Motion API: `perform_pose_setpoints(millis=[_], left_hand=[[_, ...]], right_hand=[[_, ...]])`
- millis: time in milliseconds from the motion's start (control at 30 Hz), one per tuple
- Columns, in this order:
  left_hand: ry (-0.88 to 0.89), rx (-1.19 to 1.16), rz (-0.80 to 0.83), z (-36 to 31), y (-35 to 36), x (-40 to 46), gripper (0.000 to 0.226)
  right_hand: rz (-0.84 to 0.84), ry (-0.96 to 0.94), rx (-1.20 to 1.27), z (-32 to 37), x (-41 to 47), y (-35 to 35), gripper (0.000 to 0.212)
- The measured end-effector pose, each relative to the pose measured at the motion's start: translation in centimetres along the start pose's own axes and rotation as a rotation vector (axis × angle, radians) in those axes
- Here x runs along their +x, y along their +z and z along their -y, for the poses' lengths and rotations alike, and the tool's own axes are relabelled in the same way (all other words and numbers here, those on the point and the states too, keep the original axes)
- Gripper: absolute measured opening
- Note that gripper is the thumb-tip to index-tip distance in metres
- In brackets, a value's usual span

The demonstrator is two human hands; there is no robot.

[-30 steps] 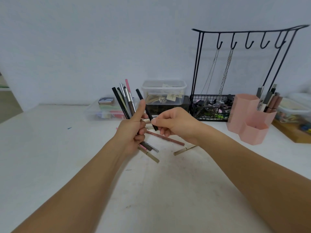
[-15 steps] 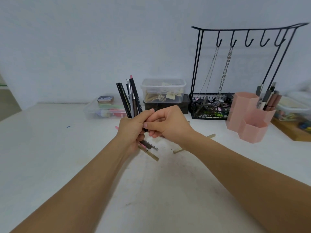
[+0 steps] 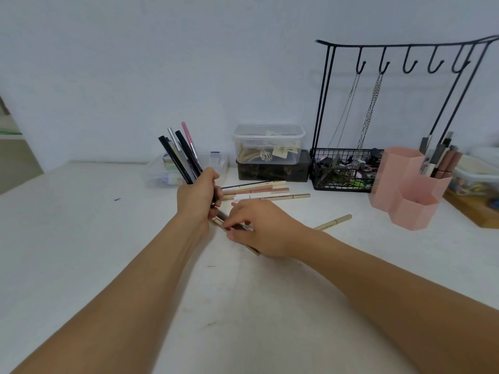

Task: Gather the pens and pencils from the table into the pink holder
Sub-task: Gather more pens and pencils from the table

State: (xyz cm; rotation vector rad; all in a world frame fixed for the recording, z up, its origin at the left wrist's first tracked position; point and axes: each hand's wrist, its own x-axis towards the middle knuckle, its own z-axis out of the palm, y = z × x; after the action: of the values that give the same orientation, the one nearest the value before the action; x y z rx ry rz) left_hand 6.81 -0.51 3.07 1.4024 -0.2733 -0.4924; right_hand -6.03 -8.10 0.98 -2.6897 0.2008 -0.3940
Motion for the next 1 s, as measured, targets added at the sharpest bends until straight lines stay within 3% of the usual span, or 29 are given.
perform_pose_setpoints(millis=[300, 667, 800, 900, 1000], left_hand=[[-0.027, 0.062, 0.003, 0.6, 0.1, 0.4, 0.025], [-0.057, 0.103, 0.026, 1.3, 0.5, 0.4, 0.026], [-0.092, 0.088, 0.055, 0.9, 0.5, 0.2, 0.031], [-0.11, 0.059, 0.101, 0.9, 0.5, 0.2, 0.035], [-0.12, 0.007, 0.194, 0.8, 0.5, -0.1, 0.043]], right_hand=[[-0.073, 0.11, -0.064, -1.1, 0.3, -1.1, 0.016], [-0.077, 0.382, -0.112, -2.2, 0.4, -2.9, 0.007], [-0.033, 0.46, -0.124, -2.2, 0.5, -2.8, 0.017], [-0.06, 0.485, -0.001, -2.4, 0.5, -3.1, 0.026], [-0.168, 0.481, 0.319, -2.3, 0.3, -4.6, 0.028]])
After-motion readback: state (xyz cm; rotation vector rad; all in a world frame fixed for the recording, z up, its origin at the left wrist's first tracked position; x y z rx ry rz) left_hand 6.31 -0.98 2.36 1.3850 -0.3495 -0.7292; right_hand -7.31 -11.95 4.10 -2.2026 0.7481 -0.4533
